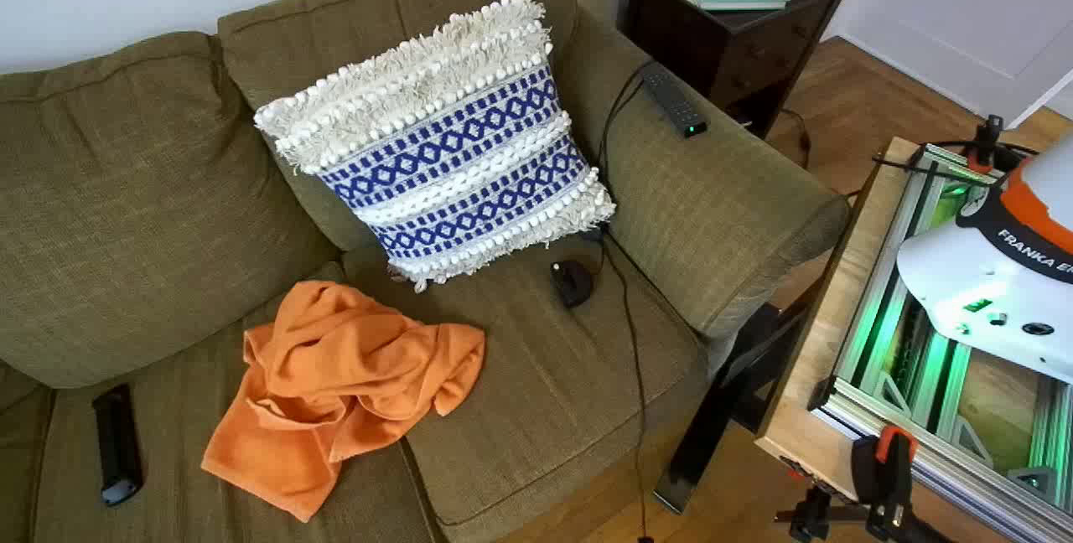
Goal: Pick up the orange towel from the sofa seat and place it on the sofa back support of the right seat
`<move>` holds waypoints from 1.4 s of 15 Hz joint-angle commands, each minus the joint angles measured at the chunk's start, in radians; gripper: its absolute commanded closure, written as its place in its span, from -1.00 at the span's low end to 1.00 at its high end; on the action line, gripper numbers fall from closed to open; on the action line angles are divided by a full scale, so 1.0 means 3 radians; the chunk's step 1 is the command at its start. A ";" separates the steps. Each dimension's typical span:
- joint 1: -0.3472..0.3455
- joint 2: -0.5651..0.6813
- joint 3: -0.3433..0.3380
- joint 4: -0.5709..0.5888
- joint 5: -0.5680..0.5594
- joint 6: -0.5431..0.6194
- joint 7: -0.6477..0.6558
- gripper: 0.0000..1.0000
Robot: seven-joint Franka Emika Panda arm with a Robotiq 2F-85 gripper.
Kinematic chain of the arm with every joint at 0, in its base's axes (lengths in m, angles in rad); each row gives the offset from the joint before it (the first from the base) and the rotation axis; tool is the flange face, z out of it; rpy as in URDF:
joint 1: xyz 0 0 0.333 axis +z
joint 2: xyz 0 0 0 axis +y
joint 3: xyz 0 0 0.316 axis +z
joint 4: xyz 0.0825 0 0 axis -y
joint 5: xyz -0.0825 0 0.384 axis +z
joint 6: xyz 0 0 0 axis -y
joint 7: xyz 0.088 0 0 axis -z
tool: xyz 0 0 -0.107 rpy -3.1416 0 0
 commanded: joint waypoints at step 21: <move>0.0322 0.0331 0.0294 0.0116 0.0391 0.0041 0.0463 -1.00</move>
